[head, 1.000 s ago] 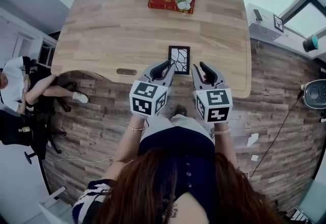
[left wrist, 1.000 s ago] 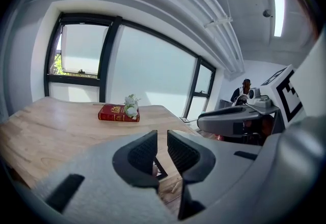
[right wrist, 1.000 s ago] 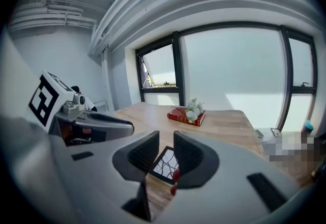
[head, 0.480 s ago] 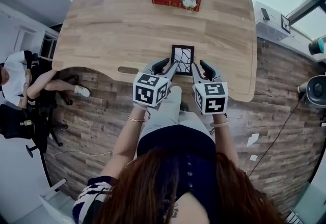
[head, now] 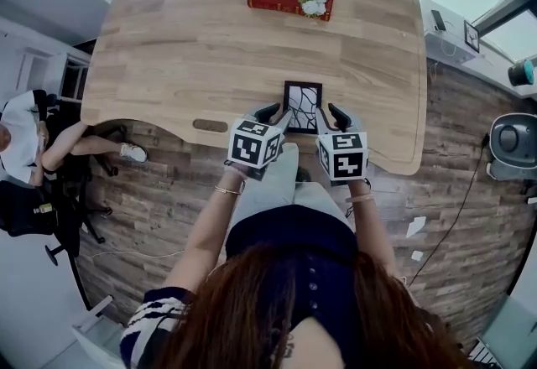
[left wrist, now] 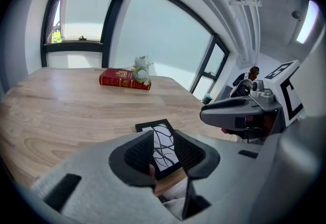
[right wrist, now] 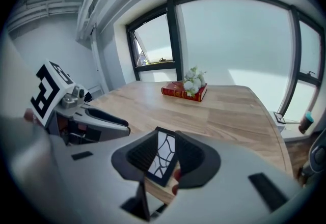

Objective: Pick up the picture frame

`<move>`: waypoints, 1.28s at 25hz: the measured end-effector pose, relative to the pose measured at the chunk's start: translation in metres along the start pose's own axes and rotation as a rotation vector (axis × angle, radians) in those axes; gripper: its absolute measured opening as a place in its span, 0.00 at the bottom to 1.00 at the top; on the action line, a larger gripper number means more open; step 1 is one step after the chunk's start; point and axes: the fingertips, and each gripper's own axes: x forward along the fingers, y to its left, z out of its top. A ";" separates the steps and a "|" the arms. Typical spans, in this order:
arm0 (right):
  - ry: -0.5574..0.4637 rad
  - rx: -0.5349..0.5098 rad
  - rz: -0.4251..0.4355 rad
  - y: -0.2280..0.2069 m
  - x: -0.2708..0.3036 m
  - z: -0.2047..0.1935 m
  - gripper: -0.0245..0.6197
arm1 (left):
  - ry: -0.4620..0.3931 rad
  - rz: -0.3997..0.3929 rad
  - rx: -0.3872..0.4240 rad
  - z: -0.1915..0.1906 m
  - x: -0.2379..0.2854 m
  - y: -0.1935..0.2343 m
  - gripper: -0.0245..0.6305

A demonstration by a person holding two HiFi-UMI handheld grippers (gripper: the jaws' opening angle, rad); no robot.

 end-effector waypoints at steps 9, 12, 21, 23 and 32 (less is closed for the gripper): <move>0.106 -0.003 0.002 -0.005 0.040 -0.023 0.21 | 0.108 -0.010 -0.031 -0.024 0.035 0.022 0.22; 0.134 0.009 -0.003 -0.009 0.049 -0.031 0.21 | 0.135 -0.014 -0.048 -0.031 0.043 0.027 0.22; 0.221 0.080 0.008 -0.017 0.073 -0.056 0.23 | 0.197 -0.040 -0.087 -0.048 0.059 0.034 0.23; 0.239 0.103 0.010 -0.018 0.076 -0.063 0.23 | 0.206 -0.042 -0.094 -0.051 0.062 0.035 0.23; 0.282 0.172 0.014 -0.019 0.085 -0.081 0.23 | 0.246 -0.055 -0.143 -0.066 0.068 0.036 0.23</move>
